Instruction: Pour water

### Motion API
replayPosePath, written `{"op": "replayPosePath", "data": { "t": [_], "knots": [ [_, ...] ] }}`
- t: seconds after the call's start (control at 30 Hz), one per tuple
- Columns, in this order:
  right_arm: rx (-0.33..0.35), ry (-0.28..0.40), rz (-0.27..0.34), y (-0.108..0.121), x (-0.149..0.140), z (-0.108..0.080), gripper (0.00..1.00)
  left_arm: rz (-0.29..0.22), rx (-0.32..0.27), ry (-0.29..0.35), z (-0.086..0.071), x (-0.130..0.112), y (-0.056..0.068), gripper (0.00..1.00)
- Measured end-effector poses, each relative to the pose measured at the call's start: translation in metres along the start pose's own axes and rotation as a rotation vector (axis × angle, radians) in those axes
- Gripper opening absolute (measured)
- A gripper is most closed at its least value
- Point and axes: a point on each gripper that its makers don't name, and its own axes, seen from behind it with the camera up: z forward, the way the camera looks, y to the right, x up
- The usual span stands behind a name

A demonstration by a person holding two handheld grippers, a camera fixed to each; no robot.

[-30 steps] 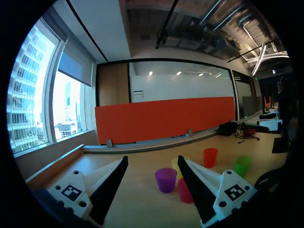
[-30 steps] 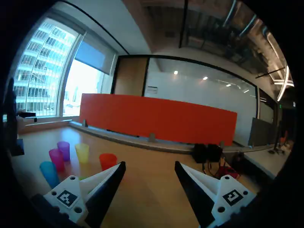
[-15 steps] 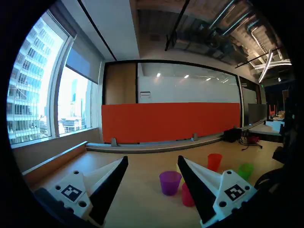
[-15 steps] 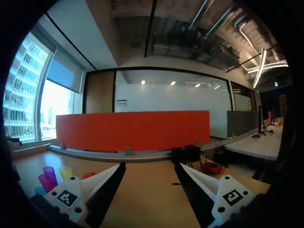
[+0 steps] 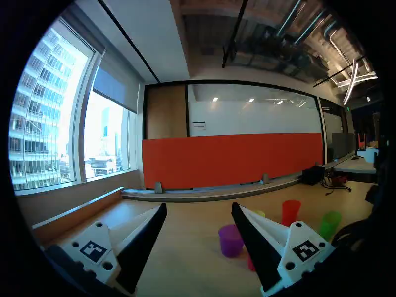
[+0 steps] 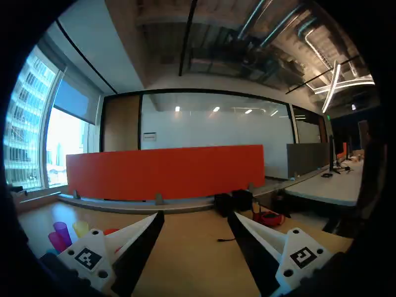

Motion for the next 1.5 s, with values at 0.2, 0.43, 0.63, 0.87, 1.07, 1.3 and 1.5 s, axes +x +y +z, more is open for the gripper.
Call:
{"op": "replayPosePath", "data": {
  "t": [0.2,0.43,0.63,0.87,1.07,1.3,1.5],
  "knots": [
    [-0.003,0.005,-0.015,-0.001,0.006,0.000,0.99,0.015,0.024,0.001,0.003,-0.010,-0.003,0.97],
    [0.001,-0.003,-0.019,-0.005,0.007,0.000,0.99,0.027,0.033,0.011,0.004,-0.021,0.001,0.97],
    [-0.001,0.003,-0.023,-0.008,0.009,-0.002,0.99,0.011,0.039,0.005,0.006,-0.037,0.003,0.97],
    [0.000,-0.002,-0.028,-0.011,0.008,-0.001,0.99,-0.001,0.046,-0.017,0.007,-0.058,0.003,0.97],
    [-0.002,0.006,-0.035,-0.012,0.013,-0.003,0.99,-0.020,0.047,-0.021,0.005,-0.065,0.003,0.97],
    [-0.006,0.005,-0.038,-0.009,0.013,-0.003,0.99,-0.028,0.048,-0.025,0.005,-0.069,0.001,0.97],
    [-0.007,0.006,-0.040,-0.008,0.014,-0.003,0.99,-0.033,0.041,-0.028,0.006,-0.072,0.002,0.97]
  ]
}}
